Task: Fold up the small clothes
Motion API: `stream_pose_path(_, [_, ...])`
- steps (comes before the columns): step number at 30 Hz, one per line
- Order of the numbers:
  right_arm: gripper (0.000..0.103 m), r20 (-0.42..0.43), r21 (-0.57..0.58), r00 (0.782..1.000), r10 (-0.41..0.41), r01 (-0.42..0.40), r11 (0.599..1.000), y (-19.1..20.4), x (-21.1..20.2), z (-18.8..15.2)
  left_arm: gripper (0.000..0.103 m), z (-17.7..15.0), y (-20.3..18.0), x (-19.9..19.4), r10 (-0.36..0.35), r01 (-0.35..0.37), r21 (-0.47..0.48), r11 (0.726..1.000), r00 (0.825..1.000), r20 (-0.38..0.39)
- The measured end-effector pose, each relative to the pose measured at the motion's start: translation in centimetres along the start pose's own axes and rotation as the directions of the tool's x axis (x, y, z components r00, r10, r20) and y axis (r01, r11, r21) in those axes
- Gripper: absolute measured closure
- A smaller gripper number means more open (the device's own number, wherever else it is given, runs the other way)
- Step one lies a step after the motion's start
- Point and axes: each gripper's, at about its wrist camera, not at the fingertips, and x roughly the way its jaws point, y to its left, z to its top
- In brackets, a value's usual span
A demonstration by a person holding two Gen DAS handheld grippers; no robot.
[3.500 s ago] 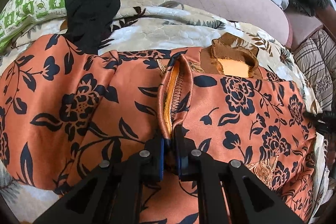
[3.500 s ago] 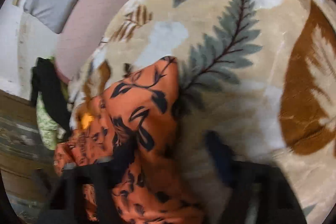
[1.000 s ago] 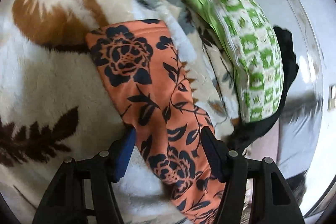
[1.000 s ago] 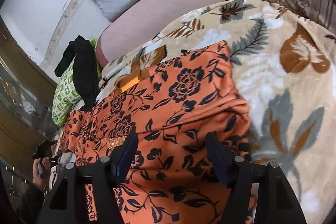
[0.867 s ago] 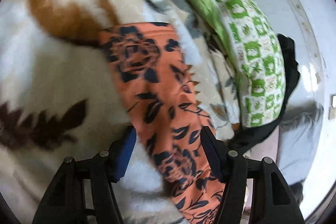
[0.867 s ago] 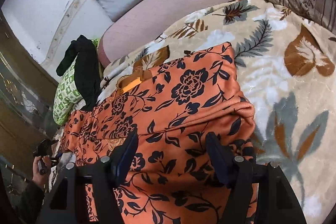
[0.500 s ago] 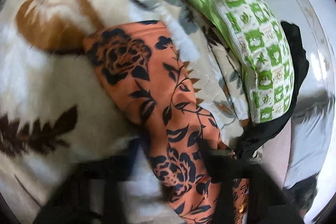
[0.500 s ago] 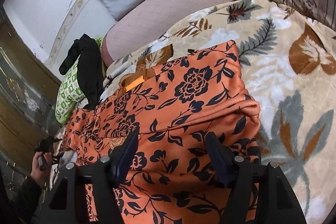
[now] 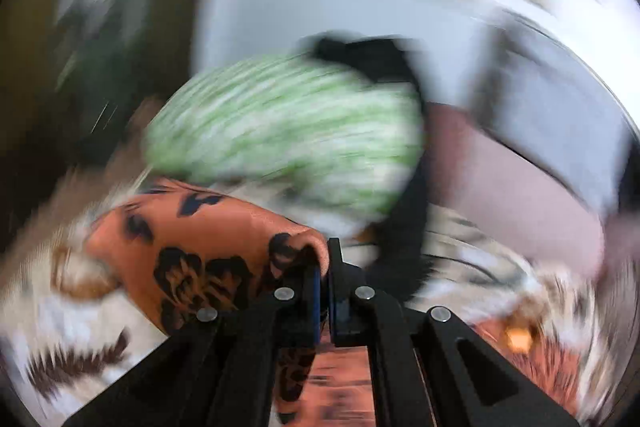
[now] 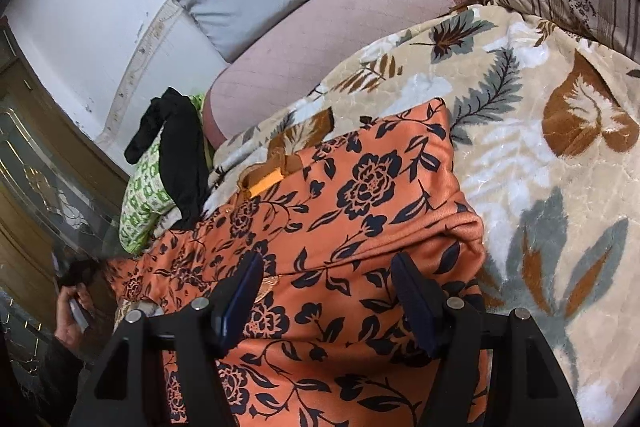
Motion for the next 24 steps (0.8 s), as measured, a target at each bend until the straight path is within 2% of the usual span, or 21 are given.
stream_pose_path(2, [0.033, 0.01, 0.004, 1.0, 0.004, -0.004, 1.0, 0.0, -0.3, 0.1, 0.101, -1.0, -7.5, -1.5, -0.077, 0.07, 0.181, 0.981, 0.996, 0.032])
stream_pose_path(4, [0.033, 0.023, 0.014, 1.0, 0.012, -0.012, 1.0, -0.2, -0.8, 0.2, 0.101, -3.5, -15.3, -2.7, -0.161, 0.142, 0.351, 0.926, 0.987, 0.025])
stream_pose_path(5, [0.033, 0.031, 0.02, 0.999, 0.012, -0.012, 1.0, -0.4, -1.1, 0.3, 0.101, -5.3, -19.0, -2.9, -0.215, 0.198, 0.407, 0.892, 0.977, -0.005])
stream_pose_path(6, [0.033, 0.037, 0.026, 0.999, 0.011, -0.012, 1.0, -0.6, -1.2, 0.3, 0.101, -7.2, -22.1, -2.8, -0.26, 0.253, 0.455, 0.854, 0.964, -0.05])
stream_pose_path(8, [0.033, 0.044, 0.046, 0.999, 0.012, -0.014, 0.999, -1.1, -1.5, 0.4, 0.097, -10.8, -26.7, -1.9, -0.301, 0.343, 0.526, 0.778, 0.939, -0.167])
stream_pose_path(9, [0.033, 0.04, 0.061, 0.999, 0.015, -0.017, 0.998, -1.5, -1.5, 0.5, 0.096, -13.4, -28.9, -0.4, -0.311, 0.409, 0.541, 0.735, 0.912, -0.268])
stream_pose_path(10, [0.033, 0.038, 0.072, 0.999, 0.014, -0.017, 0.997, -1.8, -1.5, 0.6, 0.088, -15.1, -29.9, 0.9, -0.301, 0.443, 0.541, 0.715, 0.893, -0.334])
stream_pose_path(11, [0.033, 0.039, 0.082, 0.999, 0.012, -0.015, 0.996, -2.1, -1.5, 0.6, 0.081, -16.9, -30.6, 2.4, -0.263, 0.466, 0.534, 0.706, 0.872, -0.412])
stream_pose_path(12, [0.031, 0.032, 0.095, 0.999, 0.016, -0.019, 0.995, -2.4, -1.4, 0.7, 0.075, -18.3, -30.5, 4.0, -0.216, 0.467, 0.517, 0.717, 0.855, -0.472])
stream_pose_path(13, [0.03, 0.024, 0.103, 1.0, 0.021, -0.023, 0.994, -2.6, -1.3, 0.7, 0.075, -19.2, -29.5, 5.1, -0.186, 0.462, 0.481, 0.745, 0.836, -0.516])
stream_pose_path(15, [0.029, 0.024, 0.11, 1.0, 0.017, -0.02, 0.994, -2.8, -1.4, 0.8, 0.073, -18.8, -27.4, 4.8, -0.219, 0.467, 0.43, 0.773, 0.832, -0.51])
stream_pose_path(17, [0.029, 0.031, 0.104, 0.999, 0.026, -0.029, 0.994, -2.6, -1.6, 0.8, 0.067, -16.9, -23.4, 3.3, -0.263, 0.455, 0.376, 0.807, 0.847, -0.461])
stream_pose_path(18, [0.029, 0.032, 0.105, 0.999, 0.032, -0.035, 0.994, -2.5, -1.6, 0.8, 0.052, -15.9, -20.9, 2.5, -0.273, 0.431, 0.352, 0.831, 0.867, -0.417])
stream_pose_path(19, [0.029, 0.031, 0.113, 0.999, 0.043, -0.046, 0.993, -2.4, -1.6, 0.9, 0.043, -15.0, -18.8, 2.1, -0.251, 0.381, 0.344, 0.858, 0.896, -0.367])
stream_pose_path(21, [0.029, 0.02, 0.132, 0.997, 0.071, -0.073, 0.988, -1.9, -1.1, 1.3, 0.042, -14.0, -15.3, 2.0, -0.189, 0.291, 0.336, 0.896, 0.933, -0.305])
stream_pose_path(22, [0.029, 0.008, 0.134, 0.997, 0.081, -0.082, 0.988, -1.4, -0.6, 1.8, 0.042, -13.8, -13.4, 2.5, -0.148, 0.247, 0.325, 0.913, 0.942, -0.3])
stream_pose_path(24, [0.029, -0.046, 0.113, 0.995, 0.093, -0.088, 0.99, 0.1, 1.6, 3.3, 0.042, -13.9, -10.7, 4.1, -0.054, 0.16, 0.313, 0.936, 0.945, -0.323])
